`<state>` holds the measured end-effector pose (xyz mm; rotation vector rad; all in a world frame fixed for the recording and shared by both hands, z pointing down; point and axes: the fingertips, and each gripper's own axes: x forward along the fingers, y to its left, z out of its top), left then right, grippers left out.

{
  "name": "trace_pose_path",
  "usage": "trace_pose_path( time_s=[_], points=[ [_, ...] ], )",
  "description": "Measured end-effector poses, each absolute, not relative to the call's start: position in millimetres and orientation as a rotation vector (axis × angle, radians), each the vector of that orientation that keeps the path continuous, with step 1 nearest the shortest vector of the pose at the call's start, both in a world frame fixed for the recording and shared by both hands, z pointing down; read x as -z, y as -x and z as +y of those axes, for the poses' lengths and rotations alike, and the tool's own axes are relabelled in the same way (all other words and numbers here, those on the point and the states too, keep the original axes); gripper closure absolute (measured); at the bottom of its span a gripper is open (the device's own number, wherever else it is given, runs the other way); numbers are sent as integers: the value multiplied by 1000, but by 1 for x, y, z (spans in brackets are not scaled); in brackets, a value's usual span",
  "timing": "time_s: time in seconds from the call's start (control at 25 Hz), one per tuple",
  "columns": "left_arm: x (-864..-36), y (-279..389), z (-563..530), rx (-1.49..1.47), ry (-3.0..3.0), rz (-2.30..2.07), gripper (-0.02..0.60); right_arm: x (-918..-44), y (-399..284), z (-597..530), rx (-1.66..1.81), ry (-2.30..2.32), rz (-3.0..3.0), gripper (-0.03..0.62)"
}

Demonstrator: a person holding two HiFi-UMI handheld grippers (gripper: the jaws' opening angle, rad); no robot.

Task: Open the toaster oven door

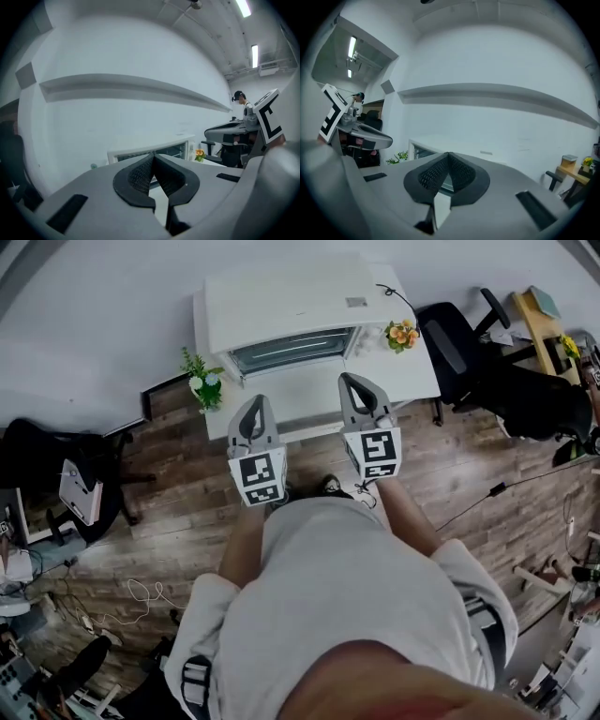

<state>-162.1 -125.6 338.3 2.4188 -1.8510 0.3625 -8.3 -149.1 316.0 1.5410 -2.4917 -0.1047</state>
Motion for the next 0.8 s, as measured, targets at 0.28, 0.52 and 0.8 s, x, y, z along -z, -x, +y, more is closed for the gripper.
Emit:
trace_pose_path(
  time_s=[0.28, 0.52, 0.8],
  points=[
    [-284, 163, -133, -263, -2532, -1896, 563, -274, 10, -150, 202, -1605, -2483, 594],
    [-271, 161, -134, -231, -2562, -1895, 563, -263, 10, -149, 204, -1616, -2497, 594],
    [-271, 162, -132, -229, -2565, -1890, 563, -260, -2, -149, 209, -1647, -2466, 594]
  ],
)
